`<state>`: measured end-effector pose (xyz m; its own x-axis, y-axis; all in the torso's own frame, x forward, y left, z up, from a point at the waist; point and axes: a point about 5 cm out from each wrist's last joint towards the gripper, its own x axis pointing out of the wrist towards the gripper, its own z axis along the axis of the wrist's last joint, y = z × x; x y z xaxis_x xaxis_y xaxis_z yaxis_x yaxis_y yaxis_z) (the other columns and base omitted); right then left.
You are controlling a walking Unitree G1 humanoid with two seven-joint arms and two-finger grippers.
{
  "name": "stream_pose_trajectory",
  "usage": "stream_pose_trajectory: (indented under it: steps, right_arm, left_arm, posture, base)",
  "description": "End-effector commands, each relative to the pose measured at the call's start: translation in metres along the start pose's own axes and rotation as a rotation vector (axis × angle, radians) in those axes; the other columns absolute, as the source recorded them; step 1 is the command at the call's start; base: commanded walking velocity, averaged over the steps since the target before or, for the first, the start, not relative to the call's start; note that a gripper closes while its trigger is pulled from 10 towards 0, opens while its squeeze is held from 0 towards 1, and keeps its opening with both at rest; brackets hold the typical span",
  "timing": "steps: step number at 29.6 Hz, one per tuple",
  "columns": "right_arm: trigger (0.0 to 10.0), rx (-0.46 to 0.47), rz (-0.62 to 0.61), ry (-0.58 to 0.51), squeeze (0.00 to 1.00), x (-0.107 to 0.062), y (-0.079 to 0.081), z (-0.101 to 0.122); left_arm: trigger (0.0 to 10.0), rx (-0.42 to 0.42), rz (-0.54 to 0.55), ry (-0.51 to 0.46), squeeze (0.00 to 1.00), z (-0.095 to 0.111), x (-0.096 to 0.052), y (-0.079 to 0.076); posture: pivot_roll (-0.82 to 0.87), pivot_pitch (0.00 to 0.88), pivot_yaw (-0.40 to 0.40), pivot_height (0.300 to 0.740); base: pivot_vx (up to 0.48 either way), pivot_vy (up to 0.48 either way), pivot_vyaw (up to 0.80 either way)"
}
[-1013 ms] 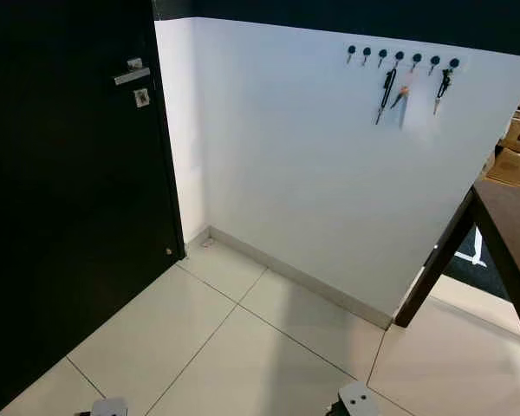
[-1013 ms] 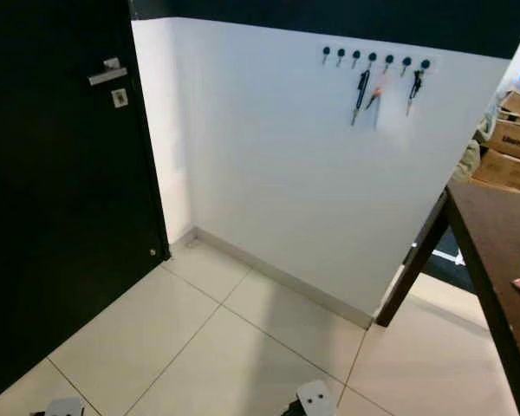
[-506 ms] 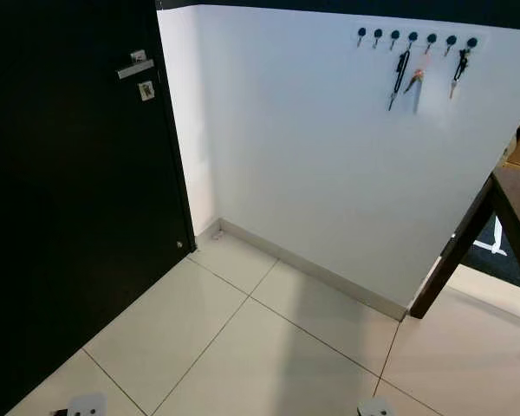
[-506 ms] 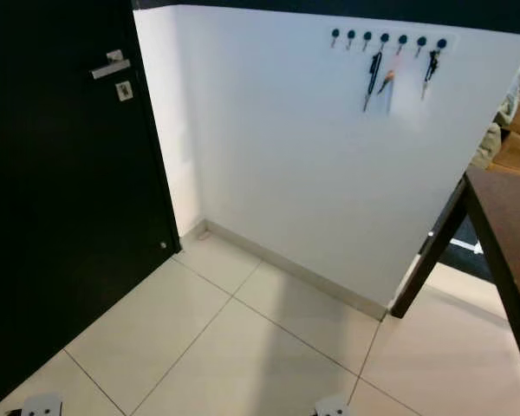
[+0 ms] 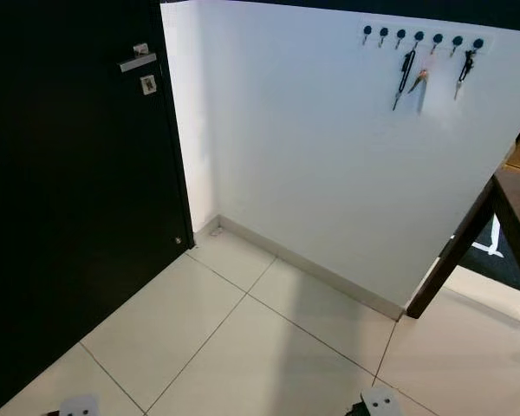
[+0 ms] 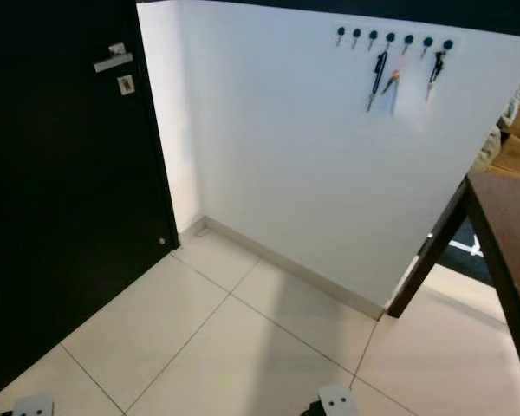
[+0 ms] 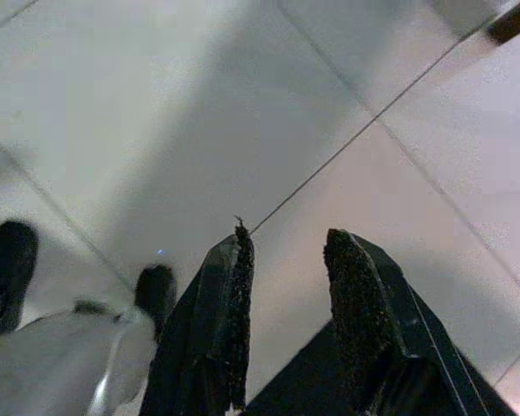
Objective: Hang keys on a hook
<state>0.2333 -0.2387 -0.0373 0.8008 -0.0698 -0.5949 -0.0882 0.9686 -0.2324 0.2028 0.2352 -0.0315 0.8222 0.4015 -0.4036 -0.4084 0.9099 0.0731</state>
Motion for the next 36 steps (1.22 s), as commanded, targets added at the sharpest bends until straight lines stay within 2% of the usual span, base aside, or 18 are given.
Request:
stream_pose_trajectory:
  steps: [1,3,4,6,7,8,10,12,14,17,20,22,27,28,29,30,34,36]
  right_arm:
    - [10.0,0.035,-0.006,-0.021,0.00,-0.003,-0.003,-0.003]
    - [10.0,0.058,0.009,-0.119,0.00,0.016,0.014,0.047]
    - [10.0,0.058,0.009,-0.119,0.00,0.016,0.014,0.047]
    - [10.0,0.068,0.011,-0.212,0.00,0.027,0.031,0.102]
    - [10.0,0.068,0.011,-0.212,0.00,0.027,0.031,0.102]
    - [10.0,0.082,-0.001,-0.261,0.00,0.028,0.033,0.120]
    - [10.0,0.082,-0.001,-0.261,0.00,0.028,0.033,0.120]
    - [10.0,0.096,-0.009,-0.383,0.00,0.022,0.028,0.142]
    - [10.0,0.096,-0.009,-0.383,0.00,0.022,0.028,0.142]
    - [10.0,0.094,-0.014,-0.507,0.00,0.010,0.023,0.152]
    - [10.0,0.094,-0.014,-0.507,0.00,0.010,0.023,0.152]
    - [10.0,0.135,0.041,-0.586,0.00,-0.001,0.030,0.164]
    - [10.0,0.202,0.107,-0.643,0.00,-0.009,0.038,0.172]
    - [10.0,0.159,0.121,-0.660,0.00,-0.010,0.043,0.173]
    - [10.0,0.159,0.121,-0.660,0.00,-0.010,0.043,0.173]
    - [10.0,0.036,0.140,-0.699,0.00,-0.013,0.052,0.177]
    - [10.0,-0.006,0.162,-0.743,0.00,-0.017,0.058,0.182]
    - [10.0,0.034,0.199,-0.740,0.00,-0.021,0.062,0.182]
  left_arm:
    - [10.0,0.004,0.035,-0.029,0.00,0.003,-0.003,0.010]
    - [10.0,0.023,0.027,-0.089,0.00,0.012,-0.006,0.014]
    - [10.0,0.023,0.027,-0.089,0.00,0.012,-0.006,0.014]
    - [10.0,0.055,-0.001,-0.155,0.00,0.021,-0.012,0.011]
    - [10.0,0.055,-0.001,-0.155,0.00,0.021,-0.012,0.011]
    - [10.0,0.051,-0.002,-0.185,0.00,0.027,-0.016,0.010]
    - [10.0,0.051,-0.002,-0.185,0.00,0.027,-0.016,0.010]
    - [10.0,0.032,0.022,-0.240,0.00,0.039,-0.023,0.012]
    - [10.0,0.032,0.022,-0.240,0.00,0.039,-0.023,0.012]
    - [10.0,0.028,0.044,-0.297,0.00,0.059,-0.028,0.014]
    - [10.0,0.028,0.044,-0.297,0.00,0.059,-0.028,0.014]
    - [10.0,0.016,0.063,-0.345,0.00,0.079,-0.031,0.012]
    - [10.0,0.021,0.068,-0.374,0.00,0.095,-0.033,0.009]
    - [10.0,0.031,0.068,-0.395,0.00,0.102,-0.034,0.008]
    - [10.0,0.031,0.068,-0.395,0.00,0.102,-0.034,0.008]
    - [10.0,0.020,0.054,-0.430,0.00,0.114,-0.036,0.003]
    - [10.0,0.015,0.021,-0.470,0.00,0.123,-0.040,-0.003]
    - [10.0,0.019,-0.010,-0.488,0.00,0.126,-0.042,-0.007]
  posture:
    - [-0.13,0.078,0.080,0.740]
    - [-0.13,0.068,0.079,0.740]
    - [-0.13,0.068,0.079,0.740]
    - [-0.15,0.060,0.081,0.740]
    - [-0.15,0.060,0.081,0.740]
    - [-0.15,0.058,0.081,0.740]
    - [-0.15,0.058,0.081,0.740]
    - [-0.14,0.040,0.074,0.740]
    - [-0.14,0.040,0.074,0.740]
    - [-0.12,0.030,0.073,0.740]
    - [-0.12,0.030,0.073,0.740]
    - [-0.10,0.028,0.086,0.740]
    - [-0.08,0.028,0.112,0.740]
    - [-0.07,0.037,0.120,0.740]
    - [-0.07,0.037,0.120,0.740]
    - [-0.08,0.045,0.111,0.740]
    - [-0.08,0.051,0.104,0.740]
    - [-0.11,0.042,0.102,0.740]
  base:
    - [0.000,0.000,0.00]
    - [0.000,0.000,0.00]
    - [0.000,0.000,0.00]
    - [0.000,0.000,0.00]
    - [0.000,0.000,0.00]
    - [0.000,0.000,0.00]
    - [0.000,0.000,0.00]
    - [0.000,0.000,0.00]
    - [0.000,0.000,0.00]
    - [0.000,0.000,0.00]
    - [0.000,0.000,0.00]
    - [0.000,0.000,0.00]
    - [0.000,0.000,0.00]
    - [0.000,0.000,0.00]
    - [0.000,0.000,0.00]
    - [0.000,0.000,0.00]
    - [0.000,0.000,0.00]
    - [0.000,0.000,0.00]
